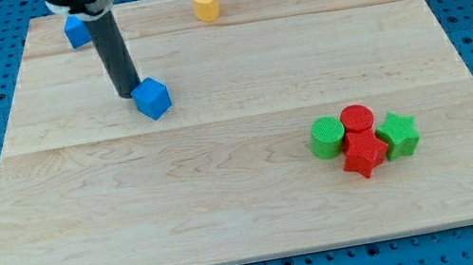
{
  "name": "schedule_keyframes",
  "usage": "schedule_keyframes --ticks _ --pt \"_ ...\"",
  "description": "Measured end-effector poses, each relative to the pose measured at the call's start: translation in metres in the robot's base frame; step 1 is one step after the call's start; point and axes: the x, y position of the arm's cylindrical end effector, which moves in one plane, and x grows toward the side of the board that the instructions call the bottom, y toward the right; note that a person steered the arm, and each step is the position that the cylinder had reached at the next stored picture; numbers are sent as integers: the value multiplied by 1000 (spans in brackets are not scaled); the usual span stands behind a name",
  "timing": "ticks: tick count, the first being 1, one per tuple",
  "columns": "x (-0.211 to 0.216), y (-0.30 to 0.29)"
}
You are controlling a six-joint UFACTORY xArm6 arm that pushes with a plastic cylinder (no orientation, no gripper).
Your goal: Move the blue cube towards the bottom left side of the green circle
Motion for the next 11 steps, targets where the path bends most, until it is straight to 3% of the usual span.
schedule_keyframes --ticks 4,6,7,10,11 --pt "105 81" --pt "136 154" --pt "152 163" --pt "206 118" --pt "213 145"
